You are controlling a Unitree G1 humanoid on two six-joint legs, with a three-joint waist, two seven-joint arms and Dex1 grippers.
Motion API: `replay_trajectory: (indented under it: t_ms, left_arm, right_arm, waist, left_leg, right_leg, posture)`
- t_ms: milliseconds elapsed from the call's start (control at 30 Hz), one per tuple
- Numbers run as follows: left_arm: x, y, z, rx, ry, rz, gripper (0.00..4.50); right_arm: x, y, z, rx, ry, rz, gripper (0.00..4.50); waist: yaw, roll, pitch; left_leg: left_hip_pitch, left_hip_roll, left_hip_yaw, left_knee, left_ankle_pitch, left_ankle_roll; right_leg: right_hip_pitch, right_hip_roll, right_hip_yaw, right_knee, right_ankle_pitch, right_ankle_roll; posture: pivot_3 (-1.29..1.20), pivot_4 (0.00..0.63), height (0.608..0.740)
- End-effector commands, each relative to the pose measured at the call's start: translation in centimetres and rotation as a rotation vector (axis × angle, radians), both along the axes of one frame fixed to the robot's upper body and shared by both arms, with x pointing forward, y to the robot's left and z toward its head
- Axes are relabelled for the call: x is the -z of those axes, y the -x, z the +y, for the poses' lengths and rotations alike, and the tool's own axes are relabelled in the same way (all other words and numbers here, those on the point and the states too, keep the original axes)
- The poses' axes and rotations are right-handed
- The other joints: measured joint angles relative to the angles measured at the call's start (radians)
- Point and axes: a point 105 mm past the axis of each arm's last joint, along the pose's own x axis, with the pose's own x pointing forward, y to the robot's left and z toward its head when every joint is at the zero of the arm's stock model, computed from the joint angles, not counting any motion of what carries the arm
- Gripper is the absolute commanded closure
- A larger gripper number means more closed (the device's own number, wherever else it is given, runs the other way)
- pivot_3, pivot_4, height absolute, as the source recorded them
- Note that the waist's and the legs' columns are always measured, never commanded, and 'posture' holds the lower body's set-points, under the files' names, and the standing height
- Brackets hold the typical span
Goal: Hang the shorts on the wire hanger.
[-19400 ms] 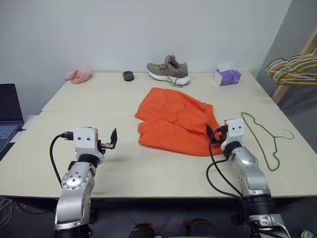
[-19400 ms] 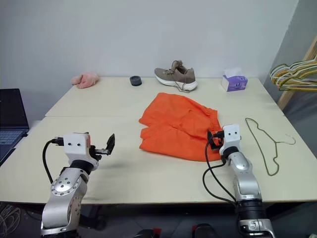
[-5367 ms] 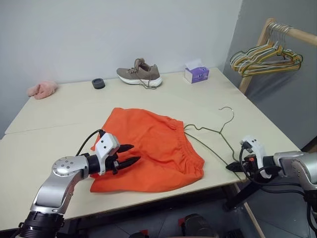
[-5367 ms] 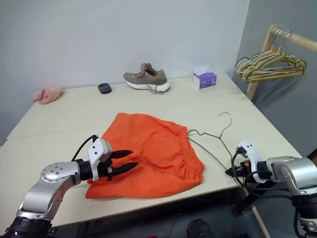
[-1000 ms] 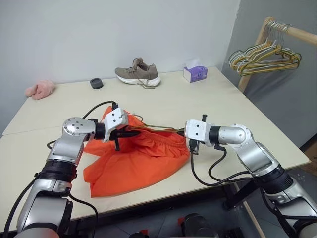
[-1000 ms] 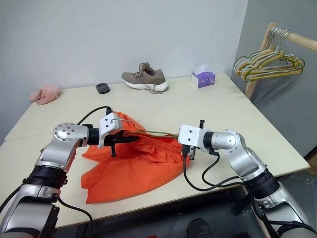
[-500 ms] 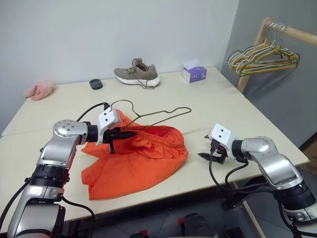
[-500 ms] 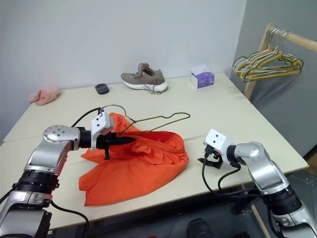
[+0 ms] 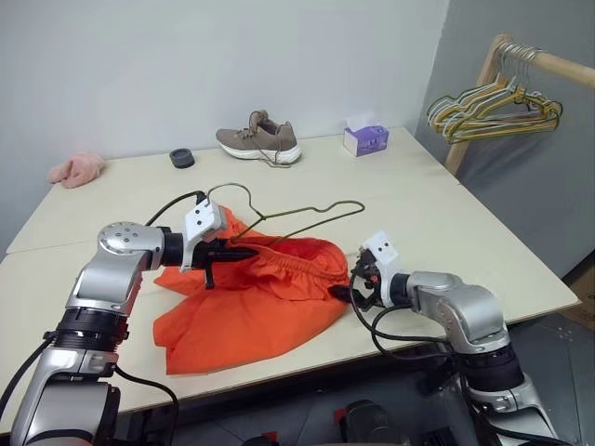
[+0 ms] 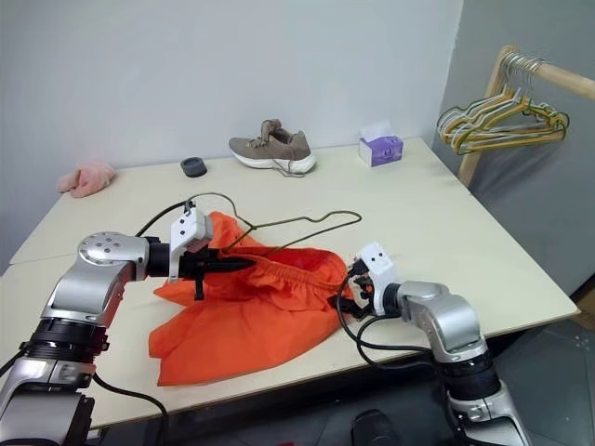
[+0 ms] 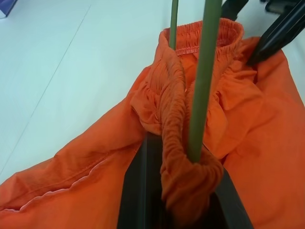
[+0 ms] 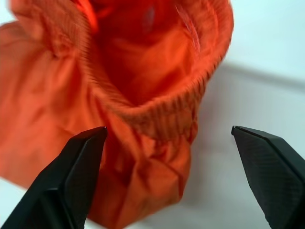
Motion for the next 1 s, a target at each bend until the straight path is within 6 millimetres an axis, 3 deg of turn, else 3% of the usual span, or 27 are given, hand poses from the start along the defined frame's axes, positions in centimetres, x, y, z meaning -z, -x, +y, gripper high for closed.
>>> replay_trajectory:
  t_ms: [33, 367, 533, 667, 767, 1000]
  left_arm:
    - [-1.8, 0.4, 0.9, -0.009, 0.01, -0.037, 4.5]
    - [-1.7, 3.7, 4.0, -0.007, -0.055, 0.1, 4.5]
    - [-1.9, 3.3, 5.2, -0.053, -0.051, 0.12, 4.5]
    - [-2.8, 1.9, 4.9, -0.118, 0.036, 0.089, 4.5]
    - [-3.1, 1.2, 4.5, -0.139, 0.074, 0.07, 4.5]
    - [-2.7, 1.0, 4.0, -0.136, 0.078, 0.067, 4.5]
  right_arm:
    - [-1.4, -1.2, 0.2, 0.004, 0.031, -0.135, 0.95]
    - [-3.1, -2.9, -2.3, 0.048, 0.096, -0.315, 4.48]
    - [-4.2, -3.5, -2.7, 0.046, 0.095, -0.365, 4.48]
    - [-4.8, -1.8, -1.3, -0.1, 0.067, -0.366, 4.48]
    - [-4.9, -1.0, -1.0, -0.147, 0.081, -0.383, 3.84]
    - [-5.6, -0.5, 0.3, -0.179, 0.072, -0.4, 1.45]
  waist:
    - [0.0, 0.0, 0.0]
    - [0.0, 0.0, 0.0]
    - [0.003, 0.0, 0.0]
    - [0.005, 0.0, 0.0]
    - [0.004, 0.0, 0.0]
    - [-0.003, 0.0, 0.0]
  left_leg:
    - [0.0, 0.0, 0.0, 0.0, 0.0, 0.0]
    - [-0.001, 0.0, 0.0, 0.0, 0.0, 0.0]
    - [-0.001, 0.0, 0.001, 0.0, 0.0, 0.0]
    - [-0.002, 0.0, 0.001, 0.0, 0.0, 0.0]
    - [-0.002, 0.0, 0.001, 0.0, 0.0, 0.0]
    - [-0.002, 0.001, 0.0, 0.0, 0.0, 0.0]
  right_leg:
    - [0.0, 0.0, 0.0, 0.0, 0.0, 0.0]
    - [-0.003, 0.0, 0.001, 0.002, 0.0, 0.0]
    - [-0.003, 0.0, 0.0, 0.002, 0.0, 0.0]
    - [-0.003, 0.0, -0.001, 0.002, 0.0, 0.0]
    - [-0.003, 0.0, 0.0, 0.001, 0.0, 0.0]
    - [-0.004, 0.0, 0.001, 0.001, 0.0, 0.0]
  posture:
    - [-0.29, 0.0, 0.74]
    - [-0.29, 0.0, 0.74]
    - [-0.29, 0.0, 0.74]
    - [-0.3, 0.0, 0.74]
    - [-0.3, 0.0, 0.74]
    - [-0.3, 0.0, 0.74]
